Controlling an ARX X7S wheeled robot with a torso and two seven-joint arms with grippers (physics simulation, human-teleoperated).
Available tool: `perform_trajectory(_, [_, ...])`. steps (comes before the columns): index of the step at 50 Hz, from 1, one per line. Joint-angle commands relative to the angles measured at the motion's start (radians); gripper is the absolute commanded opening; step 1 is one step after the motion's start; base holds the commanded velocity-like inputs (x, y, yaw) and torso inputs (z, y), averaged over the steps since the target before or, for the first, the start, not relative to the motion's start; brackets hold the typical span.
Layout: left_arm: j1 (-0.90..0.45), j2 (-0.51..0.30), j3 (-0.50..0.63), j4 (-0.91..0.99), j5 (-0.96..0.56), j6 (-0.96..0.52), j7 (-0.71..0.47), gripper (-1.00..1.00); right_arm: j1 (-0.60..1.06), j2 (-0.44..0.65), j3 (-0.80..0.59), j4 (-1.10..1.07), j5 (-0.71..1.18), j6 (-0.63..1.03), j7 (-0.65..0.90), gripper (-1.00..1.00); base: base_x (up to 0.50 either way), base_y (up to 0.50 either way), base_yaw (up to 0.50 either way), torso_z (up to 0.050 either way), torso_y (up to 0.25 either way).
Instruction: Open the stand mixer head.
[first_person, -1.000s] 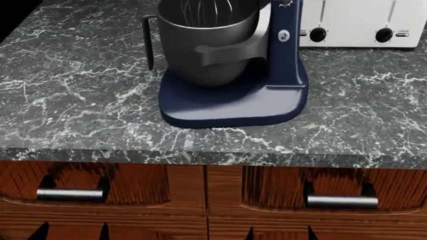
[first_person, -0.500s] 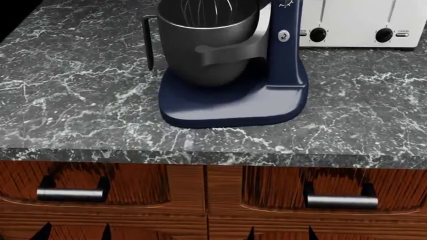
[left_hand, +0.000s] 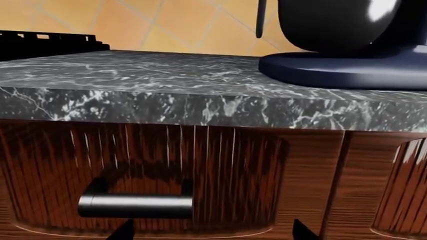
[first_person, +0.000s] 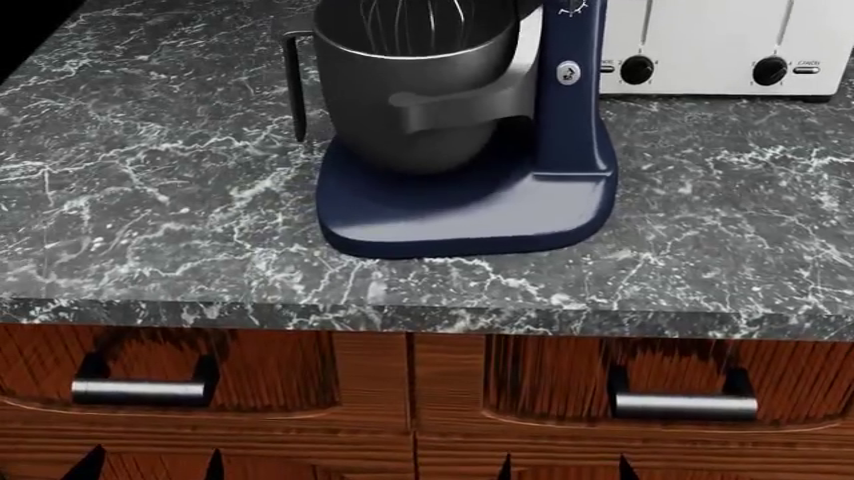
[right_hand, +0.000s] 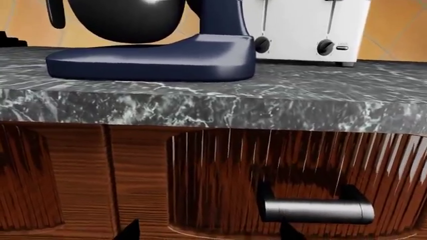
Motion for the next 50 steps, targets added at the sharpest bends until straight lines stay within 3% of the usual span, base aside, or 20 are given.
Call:
perform_trajectory(1, [-0.002, -0.007, 0.01, -0.002, -0.002, 0.004, -0.006, 1.0, 0.001, 0.009, -0.004, -0.006, 0.035, 0.011, -0.015, 1.0, 0.5, 0.0, 0.0, 0.0, 0.0])
perform_trajectory(9, [-0.004, -0.012, 0.015, -0.001, -0.005, 0.004, -0.01, 1.0, 0.002, 0.01, -0.009, -0.005, 0.026, 0.006, 0.003, 1.0, 0.5, 0.0, 0.0, 0.0, 0.0])
perform_trajectory(50, [-0.007, -0.028, 0.037, -0.004, -0.02, 0.013, -0.034, 1.0, 0.014, 0.024, -0.03, 0.022, 0.051, -0.006, 0.018, 1.0, 0.0, 0.0, 0.0, 0.0, 0.0])
